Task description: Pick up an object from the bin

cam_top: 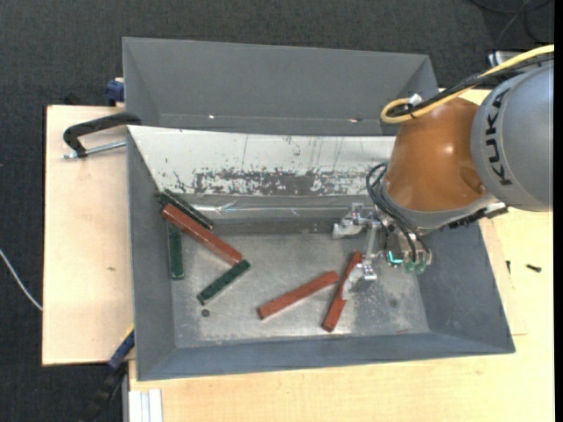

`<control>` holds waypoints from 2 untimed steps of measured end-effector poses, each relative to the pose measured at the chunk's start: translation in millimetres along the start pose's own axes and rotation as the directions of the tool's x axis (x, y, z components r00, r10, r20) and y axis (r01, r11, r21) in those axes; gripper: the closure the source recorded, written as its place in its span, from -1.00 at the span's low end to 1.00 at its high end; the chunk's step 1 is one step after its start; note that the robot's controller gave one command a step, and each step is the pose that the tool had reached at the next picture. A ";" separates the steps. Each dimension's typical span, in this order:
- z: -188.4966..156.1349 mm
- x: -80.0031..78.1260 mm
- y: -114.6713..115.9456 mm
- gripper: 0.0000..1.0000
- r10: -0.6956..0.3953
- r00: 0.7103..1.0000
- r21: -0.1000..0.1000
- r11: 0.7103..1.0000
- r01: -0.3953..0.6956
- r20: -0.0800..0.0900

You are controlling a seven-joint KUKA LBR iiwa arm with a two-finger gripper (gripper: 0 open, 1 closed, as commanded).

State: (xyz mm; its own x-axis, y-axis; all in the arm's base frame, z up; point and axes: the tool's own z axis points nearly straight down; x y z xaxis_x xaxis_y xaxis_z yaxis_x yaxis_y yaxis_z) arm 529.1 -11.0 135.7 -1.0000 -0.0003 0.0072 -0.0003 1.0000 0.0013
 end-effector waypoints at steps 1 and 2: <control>-3.8 -1.5 -0.1 -1.00 0.000 1.000 0.000 1.000 0.000 0.007; 25.1 7.5 34.7 -1.00 -0.192 0.981 0.006 0.981 0.192 0.015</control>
Offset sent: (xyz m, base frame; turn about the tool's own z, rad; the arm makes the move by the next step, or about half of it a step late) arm -0.0247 0.0835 -0.0657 -0.4303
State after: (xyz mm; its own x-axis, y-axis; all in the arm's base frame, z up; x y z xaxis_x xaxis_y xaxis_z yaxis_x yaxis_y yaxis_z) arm 521.5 23.8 110.7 -0.9814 -0.1920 -0.0078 -0.1920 0.9814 -0.0029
